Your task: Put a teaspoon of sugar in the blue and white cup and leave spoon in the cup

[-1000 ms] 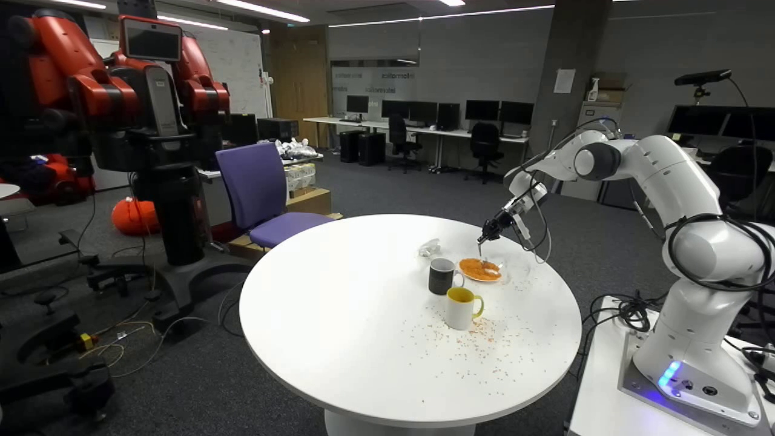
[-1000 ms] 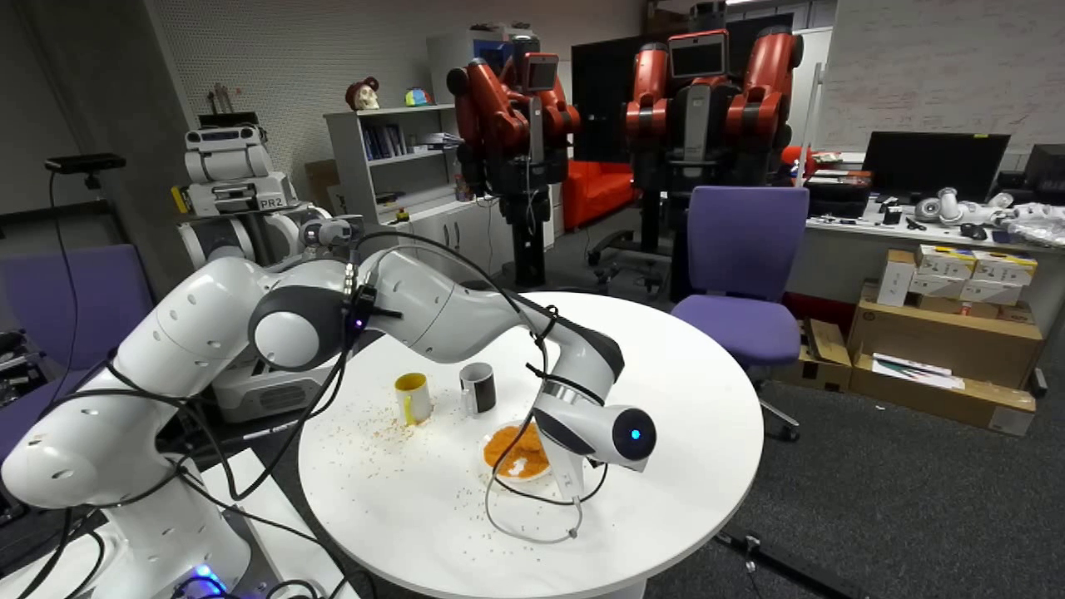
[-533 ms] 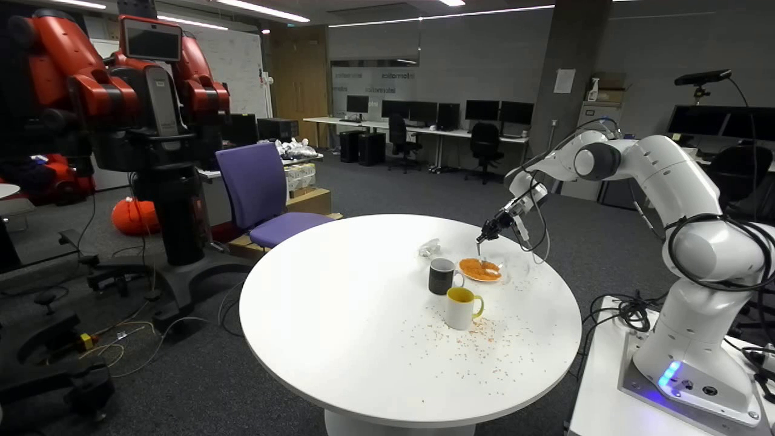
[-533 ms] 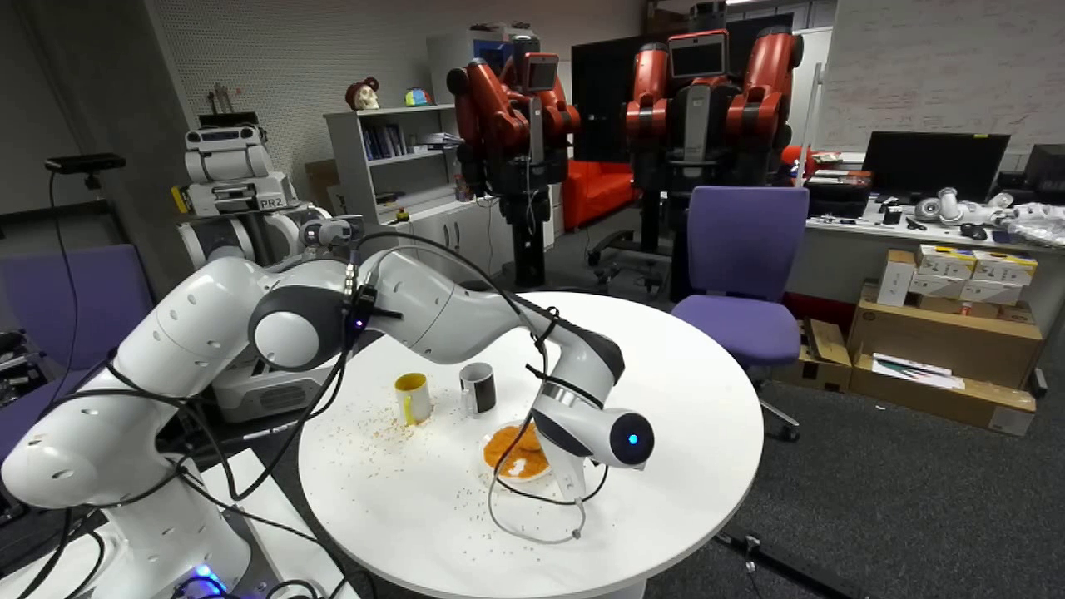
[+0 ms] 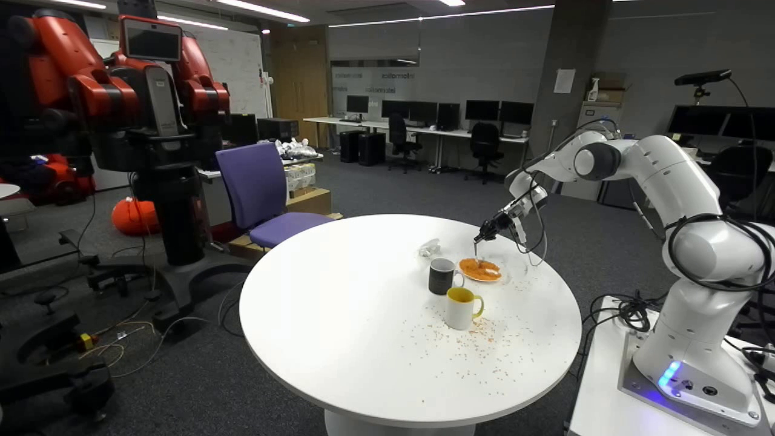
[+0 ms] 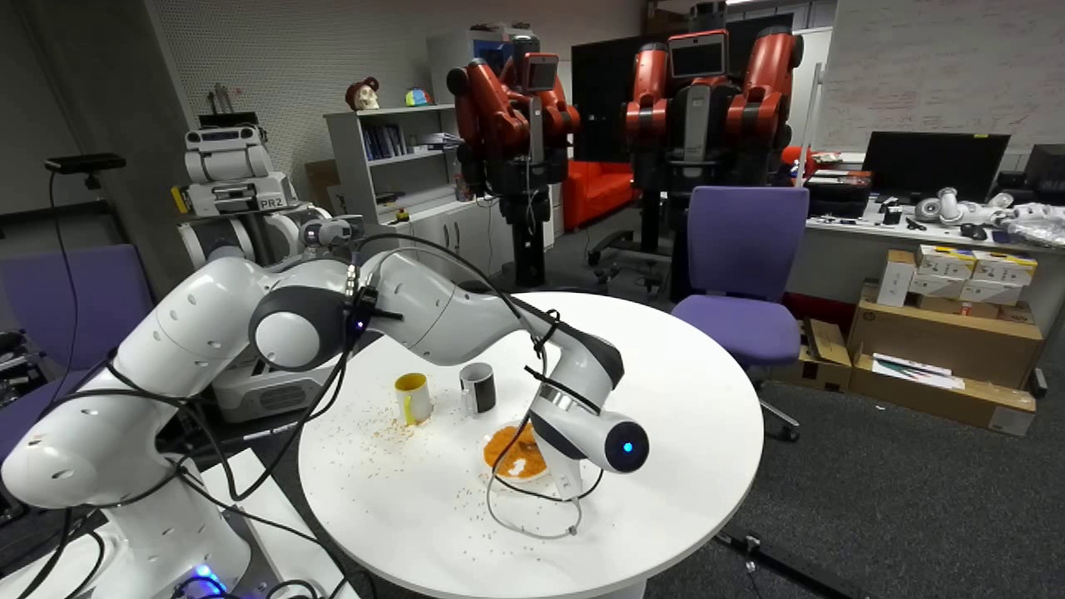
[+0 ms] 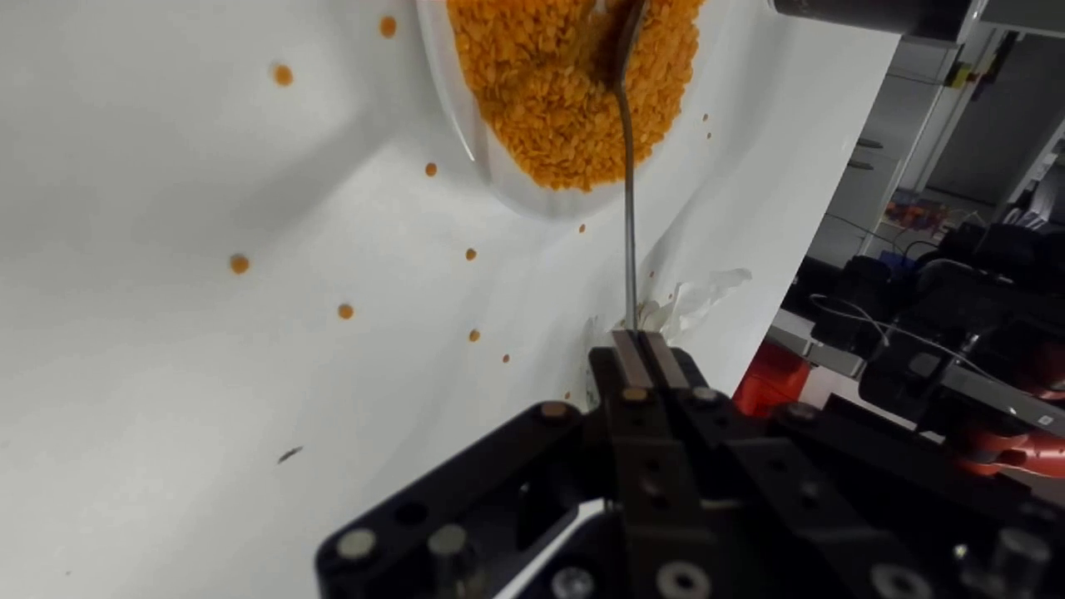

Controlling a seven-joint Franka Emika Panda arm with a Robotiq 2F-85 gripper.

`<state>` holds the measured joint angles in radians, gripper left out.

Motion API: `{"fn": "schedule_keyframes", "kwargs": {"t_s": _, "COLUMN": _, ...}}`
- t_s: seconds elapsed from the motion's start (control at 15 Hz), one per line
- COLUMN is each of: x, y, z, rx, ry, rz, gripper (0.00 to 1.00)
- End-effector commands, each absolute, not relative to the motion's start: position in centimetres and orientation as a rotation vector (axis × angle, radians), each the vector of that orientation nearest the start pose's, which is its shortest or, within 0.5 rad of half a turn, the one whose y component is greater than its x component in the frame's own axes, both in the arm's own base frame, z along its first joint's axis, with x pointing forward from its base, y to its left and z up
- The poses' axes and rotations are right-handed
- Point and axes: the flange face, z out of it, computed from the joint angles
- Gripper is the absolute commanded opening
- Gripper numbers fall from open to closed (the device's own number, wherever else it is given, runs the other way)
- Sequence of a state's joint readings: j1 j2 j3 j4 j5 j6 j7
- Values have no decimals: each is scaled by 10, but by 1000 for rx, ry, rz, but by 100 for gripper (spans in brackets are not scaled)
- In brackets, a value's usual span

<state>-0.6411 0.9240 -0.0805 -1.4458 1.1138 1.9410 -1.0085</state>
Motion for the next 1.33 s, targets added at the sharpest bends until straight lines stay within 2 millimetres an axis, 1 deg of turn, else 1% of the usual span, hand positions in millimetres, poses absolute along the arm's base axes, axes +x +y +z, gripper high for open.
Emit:
{"fn": "schedule_keyframes", "kwargs": {"t_s": 0.0, "x": 553, "y": -396, "z": 148, "rx": -2163, "ry": 367, "rz": -531, "gripper": 1}}
{"fn": "schedule_keyframes", "kwargs": {"t_s": 0.27, "x": 547, "y": -398, "z": 153, "rx": -2117, "ry": 340, "rz": -519, "gripper": 1}}
{"fn": "schedule_keyframes", "kwargs": {"t_s": 0.47, "x": 541, "y": -404, "z": 160, "rx": -2087, "ry": 323, "rz": -523, "gripper": 1}}
{"fn": "schedule_keyframes", "kwargs": {"t_s": 1.0, "x": 528, "y": -423, "z": 193, "rx": -1991, "ry": 297, "rz": -571, "gripper": 1}}
{"fn": "schedule_keyframes", "kwargs": {"t_s": 1.27, "x": 525, "y": -426, "z": 209, "rx": -1948, "ry": 277, "rz": -597, "gripper": 1}}
